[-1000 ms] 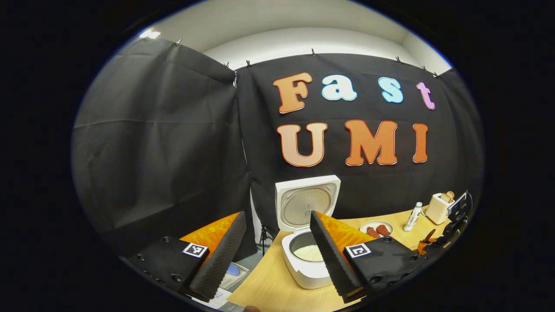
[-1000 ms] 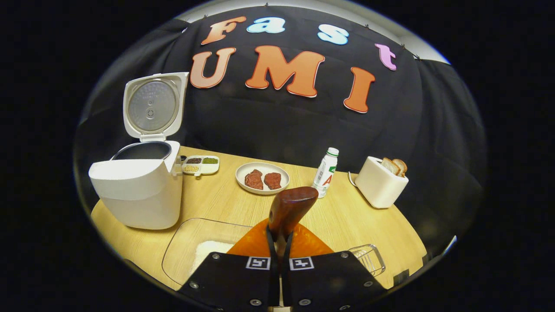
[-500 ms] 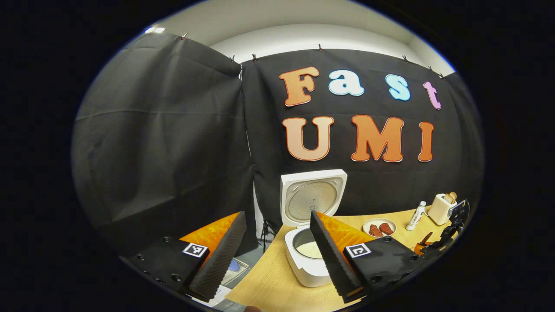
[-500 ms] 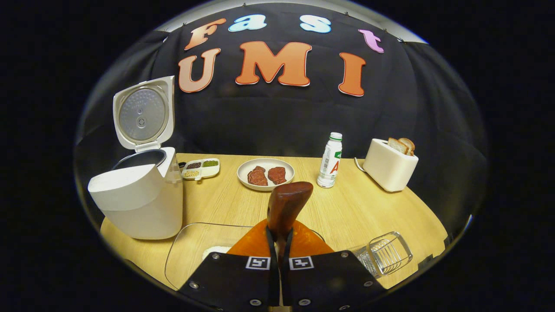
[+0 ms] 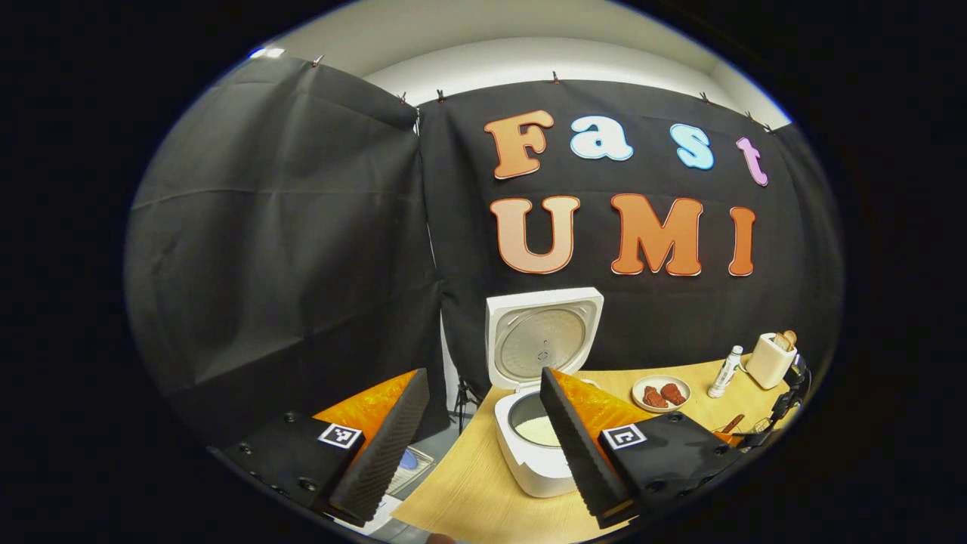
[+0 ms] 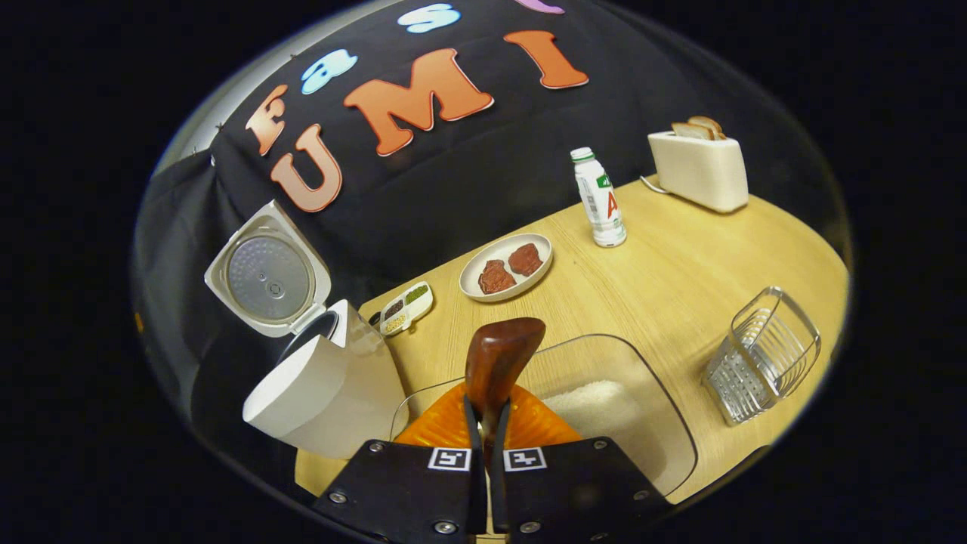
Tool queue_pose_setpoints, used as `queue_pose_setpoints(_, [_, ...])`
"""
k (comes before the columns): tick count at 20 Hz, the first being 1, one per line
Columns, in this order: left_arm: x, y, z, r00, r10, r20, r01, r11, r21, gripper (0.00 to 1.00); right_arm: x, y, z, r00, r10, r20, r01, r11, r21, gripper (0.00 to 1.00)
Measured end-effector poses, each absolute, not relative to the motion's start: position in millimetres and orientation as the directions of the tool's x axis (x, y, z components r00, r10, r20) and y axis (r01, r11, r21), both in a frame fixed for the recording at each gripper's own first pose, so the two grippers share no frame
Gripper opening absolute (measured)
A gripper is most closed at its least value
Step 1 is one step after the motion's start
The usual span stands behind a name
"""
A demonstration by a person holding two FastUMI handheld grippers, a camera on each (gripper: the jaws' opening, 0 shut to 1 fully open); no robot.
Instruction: Close the left gripper, press the button to open the rice cooker; take a wooden spoon from the chopstick holder with the right hand, scoop a spoonful of rice and pour it into the rice cooker, then put the wooden spoon back into the chopstick holder.
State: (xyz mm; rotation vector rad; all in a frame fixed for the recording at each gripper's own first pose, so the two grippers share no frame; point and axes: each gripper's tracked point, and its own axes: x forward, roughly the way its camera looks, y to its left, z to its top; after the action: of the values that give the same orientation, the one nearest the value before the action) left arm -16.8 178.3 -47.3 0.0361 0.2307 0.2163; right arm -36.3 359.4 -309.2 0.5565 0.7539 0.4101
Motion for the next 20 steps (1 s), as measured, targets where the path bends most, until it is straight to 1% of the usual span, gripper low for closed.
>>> queue_pose_setpoints(3, [-18,176,-46,0.952,0.211,-0.22,-0.207,0.977,0.044,1.0,-42,361,-313,0.615,0.585,-0.528,-0.091,0.718,0.69,0.02])
queue_pose_setpoints(5, [-19,173,-51,0.951,0.208,-0.228,-0.205,0.978,0.035,1.0,-48,365,-317,0.581,0.616,-0.532,-0.028,0.668,0.743,0.02])
queue_pose_setpoints(9, [-19,168,-49,0.954,0.199,-0.225,-0.195,0.98,0.04,1.0,-55,368,-323,0.541,0.639,-0.547,0.046,0.626,0.778,0.02])
queue_pose_setpoints(13, [-20,169,-46,0.956,0.199,-0.217,-0.195,0.98,0.044,1.0,-52,357,-319,0.531,0.655,-0.538,0.116,0.573,0.812,0.02])
queue_pose_setpoints(15, [-20,169,-47,0.956,0.198,-0.217,-0.194,0.98,0.038,1.0,-49,348,-315,0.542,0.653,-0.528,0.152,0.542,0.826,0.01])
queue_pose_setpoints(20, [-23,168,-46,0.958,0.194,-0.212,-0.191,0.981,0.032,1.0,-36,329,-301,0.567,0.64,-0.518,0.167,0.527,0.833,0.02])
